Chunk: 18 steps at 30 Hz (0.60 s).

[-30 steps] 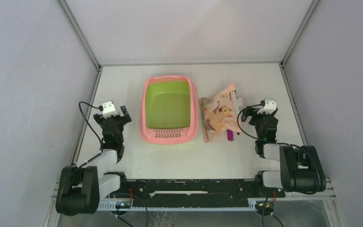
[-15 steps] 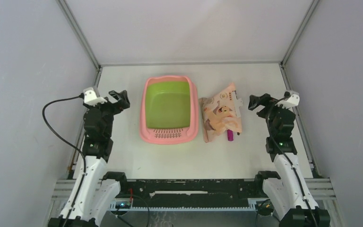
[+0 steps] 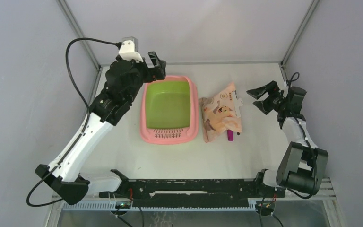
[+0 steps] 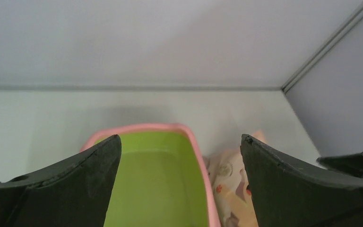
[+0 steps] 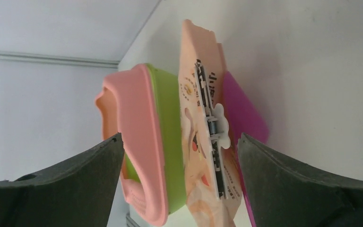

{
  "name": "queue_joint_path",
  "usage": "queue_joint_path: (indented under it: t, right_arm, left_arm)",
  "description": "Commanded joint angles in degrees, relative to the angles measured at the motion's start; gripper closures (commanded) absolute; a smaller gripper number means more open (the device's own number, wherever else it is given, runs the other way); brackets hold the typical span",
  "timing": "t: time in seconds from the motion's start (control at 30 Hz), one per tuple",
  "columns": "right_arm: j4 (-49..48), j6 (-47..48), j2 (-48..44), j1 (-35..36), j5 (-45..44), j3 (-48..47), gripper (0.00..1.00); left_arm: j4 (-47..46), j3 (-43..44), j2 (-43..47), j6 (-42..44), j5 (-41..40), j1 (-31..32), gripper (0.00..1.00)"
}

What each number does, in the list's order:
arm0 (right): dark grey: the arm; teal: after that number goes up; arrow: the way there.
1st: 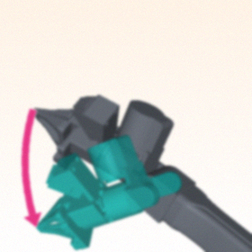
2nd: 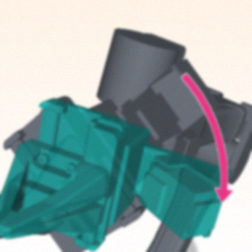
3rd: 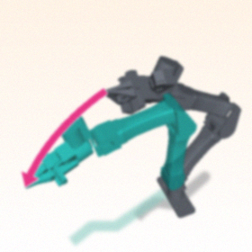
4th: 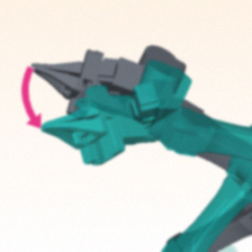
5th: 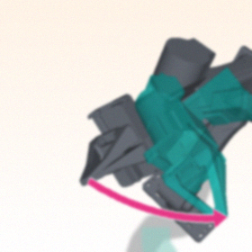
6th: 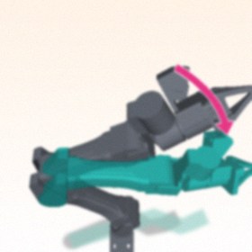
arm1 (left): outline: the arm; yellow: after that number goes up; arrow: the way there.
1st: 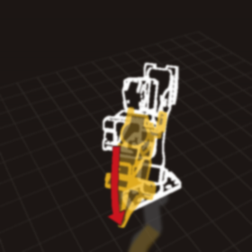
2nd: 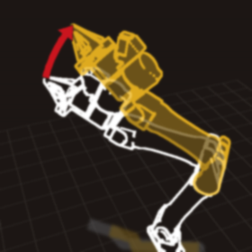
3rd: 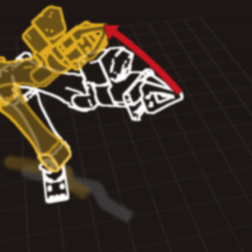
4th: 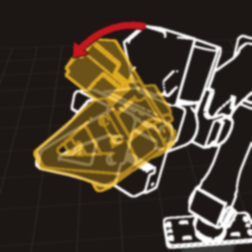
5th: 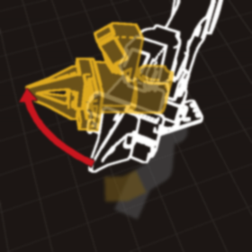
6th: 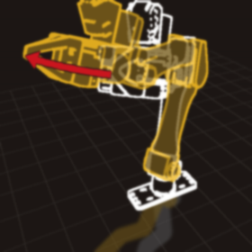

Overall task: Fill the litter box with clean litter
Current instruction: Remove the clamp from the cat litter bag.

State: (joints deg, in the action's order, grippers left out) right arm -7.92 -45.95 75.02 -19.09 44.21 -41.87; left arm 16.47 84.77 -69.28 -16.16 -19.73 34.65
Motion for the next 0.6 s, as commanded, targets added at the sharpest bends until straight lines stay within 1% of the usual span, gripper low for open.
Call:
queue_joint_path:
  t: [0.0, 0.03, 0.07, 0.1, 0.13, 0.17, 0.2, 0.27, 0.3, 0.33, 0.37, 0.4, 0.43, 0.5, 0.57]
  right_arm:
    - [16.61, 14.40, -1.88, 3.65, -9.08, -10.62, 0.07]
    - [17.15, 15.05, -1.52, 4.29, -9.95, -11.07, 0.11]
    - [17.92, 15.77, -0.95, 4.65, -10.84, -11.73, 0.13]
    - [18.80, 16.67, -0.22, 5.02, -11.91, -12.22, 0.14]
    - [19.87, 17.54, 0.38, 5.23, -13.07, -12.67, 0.16]
    - [20.21, 18.05, 0.92, 5.35, -13.66, -12.79, 0.16]
    - [20.10, 18.32, 1.44, 5.36, -13.76, -12.84, 0.19]
    - [19.89, 18.48, 2.29, 5.58, -13.56, -12.88, 0.21]
    - [19.94, 18.86, 2.70, 6.17, -14.03, -12.97, 0.21]
    - [20.15, 19.42, 2.80, 6.81, -14.87, -13.12, 0.21]
    - [20.45, 19.97, 2.99, 7.59, -15.82, -13.23, 0.21]
    - [20.62, 20.27, 3.13, 8.23, -16.37, -13.25, 0.21]
    - [20.47, 20.50, 3.45, 8.76, -16.41, -13.22, 0.19]
    - [19.63, 20.35, 4.20, 9.69, -15.87, -13.25, 0.18]
    - [19.03, 20.69, 4.85, 10.95, -16.00, -13.76, 0.18]
  left_arm:
    - [4.62, -3.85, -0.09, -6.49, 9.36, -5.30, 0.00]
    - [2.85, -5.54, 0.35, -6.69, 12.44, -5.76, 0.00]
    - [3.57, -5.75, 0.59, -5.93, 10.62, -4.95, 0.00]
    - [5.80, -4.48, 0.51, -4.25, 3.81, -2.81, 0.00]
    - [8.19, -2.73, 0.11, -2.18, -1.37, -0.39, 0.00]
    - [10.04, -0.92, -0.19, -1.26, -4.30, 1.53, 0.00]
    - [11.39, -0.28, -0.27, -1.21, -5.67, 2.69, 0.00]
    - [12.65, -1.35, 0.69, -4.46, -4.07, 2.83, 0.00]
    - [12.92, -3.21, 2.48, -9.83, -1.87, 2.34, 0.00]
    - [9.88, -6.58, 4.00, -12.44, 2.09, 1.17, 0.00]
    - [3.38, -11.62, 6.61, -13.50, 12.42, -0.48, 0.00]
    - [-0.65, -14.77, 8.54, -14.45, 14.26, -0.80, 0.00]
    - [0.02, -15.00, 9.25, -14.45, 11.53, 0.20, 0.00]
    - [7.10, -11.46, 7.89, -11.92, 2.92, 3.78, 0.00]
    - [10.14, -10.90, 7.21, -12.58, 0.62, 4.92, 0.00]
